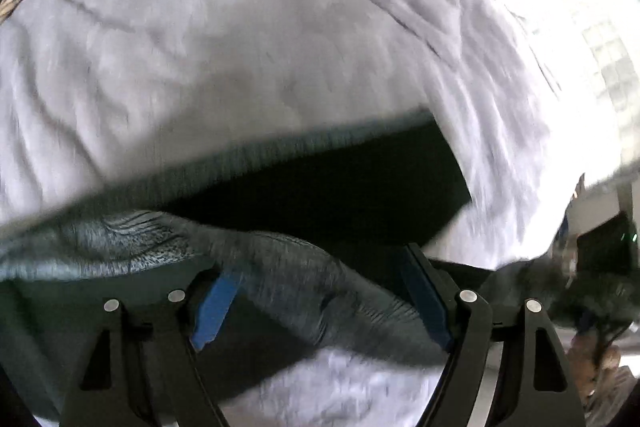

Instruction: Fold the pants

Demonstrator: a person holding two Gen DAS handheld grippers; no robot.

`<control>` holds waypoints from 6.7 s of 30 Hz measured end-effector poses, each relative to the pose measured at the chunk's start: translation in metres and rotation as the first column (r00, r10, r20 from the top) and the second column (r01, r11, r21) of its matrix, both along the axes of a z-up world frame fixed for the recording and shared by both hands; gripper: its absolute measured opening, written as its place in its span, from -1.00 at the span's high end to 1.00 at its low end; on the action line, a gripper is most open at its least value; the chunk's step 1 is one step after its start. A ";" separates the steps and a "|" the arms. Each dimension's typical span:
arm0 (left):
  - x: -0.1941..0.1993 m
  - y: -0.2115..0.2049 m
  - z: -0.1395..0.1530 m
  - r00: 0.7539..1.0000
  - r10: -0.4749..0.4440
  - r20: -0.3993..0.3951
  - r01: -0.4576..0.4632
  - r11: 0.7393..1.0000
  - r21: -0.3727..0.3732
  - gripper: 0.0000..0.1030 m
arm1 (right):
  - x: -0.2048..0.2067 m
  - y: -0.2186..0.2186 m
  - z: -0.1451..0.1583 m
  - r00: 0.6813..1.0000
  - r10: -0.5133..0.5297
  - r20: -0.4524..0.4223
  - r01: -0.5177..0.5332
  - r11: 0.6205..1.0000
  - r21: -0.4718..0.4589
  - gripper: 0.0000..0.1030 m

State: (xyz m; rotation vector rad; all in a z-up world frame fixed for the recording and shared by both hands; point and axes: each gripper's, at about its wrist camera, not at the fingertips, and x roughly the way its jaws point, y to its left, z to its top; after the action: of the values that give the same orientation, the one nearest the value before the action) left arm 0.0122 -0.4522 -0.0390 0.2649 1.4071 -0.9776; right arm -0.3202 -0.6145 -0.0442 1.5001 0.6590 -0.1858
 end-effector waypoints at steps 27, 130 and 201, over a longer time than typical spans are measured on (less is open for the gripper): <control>0.072 0.056 -0.054 0.949 0.142 0.282 -0.221 0.936 0.274 -0.56 | 0.013 -0.079 -0.058 0.925 -0.073 -0.374 0.013 0.987 -0.160 0.86; 0.210 0.493 -0.060 0.897 0.423 0.132 -0.436 0.895 0.094 -0.13 | 0.559 0.530 -0.025 0.124 0.847 -0.518 -0.920 -0.097 -0.379 -0.05; 0.179 0.398 -0.048 0.868 0.318 0.382 -0.448 0.834 0.323 -0.87 | 0.153 0.273 -0.046 0.861 0.315 -0.399 -0.385 0.916 -0.108 0.45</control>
State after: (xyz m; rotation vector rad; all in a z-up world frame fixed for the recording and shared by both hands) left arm 0.1914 -0.0547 -0.0872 0.4014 1.2867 -0.2802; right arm -0.1672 -0.3420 -0.0904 1.1466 1.1821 -0.2475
